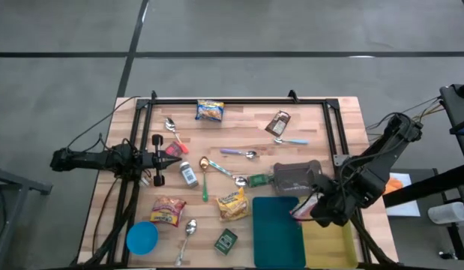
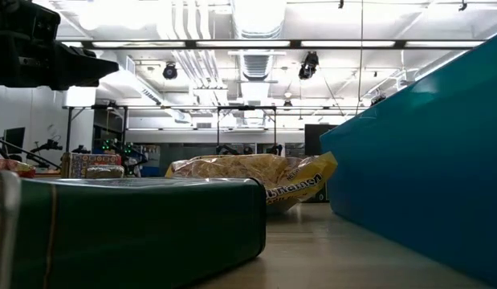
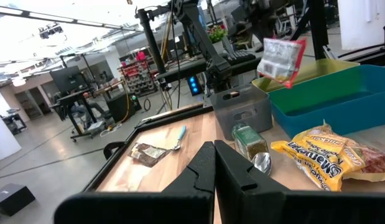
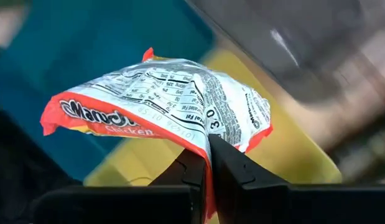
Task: Pick & Place Food Item
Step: Put the orange noodle pack into the yellow bin
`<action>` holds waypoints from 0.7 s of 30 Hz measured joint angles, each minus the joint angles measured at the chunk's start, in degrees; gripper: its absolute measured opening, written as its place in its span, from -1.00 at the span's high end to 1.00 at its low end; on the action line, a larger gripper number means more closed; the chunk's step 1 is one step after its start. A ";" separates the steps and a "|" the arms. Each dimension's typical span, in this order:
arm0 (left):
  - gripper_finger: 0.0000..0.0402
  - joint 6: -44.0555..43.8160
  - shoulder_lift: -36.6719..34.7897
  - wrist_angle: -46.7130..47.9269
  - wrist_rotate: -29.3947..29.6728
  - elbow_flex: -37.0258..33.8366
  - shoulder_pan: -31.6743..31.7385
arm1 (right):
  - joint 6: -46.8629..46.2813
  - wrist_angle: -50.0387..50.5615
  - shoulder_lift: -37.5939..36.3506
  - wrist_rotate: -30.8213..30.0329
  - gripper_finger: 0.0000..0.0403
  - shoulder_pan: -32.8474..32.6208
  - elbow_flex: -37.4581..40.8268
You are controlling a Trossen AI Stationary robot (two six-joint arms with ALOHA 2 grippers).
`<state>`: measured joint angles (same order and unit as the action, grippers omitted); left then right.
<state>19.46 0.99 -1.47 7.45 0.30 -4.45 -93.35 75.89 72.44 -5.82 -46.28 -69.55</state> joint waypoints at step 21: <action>1.00 -0.01 -0.02 0.01 0.00 0.00 0.00 | -18.66 4.52 0.00 8.82 0.95 -8.72 4.07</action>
<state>19.46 0.97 -1.46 7.45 0.30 -4.45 -112.00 80.41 72.44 3.01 -55.00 -65.47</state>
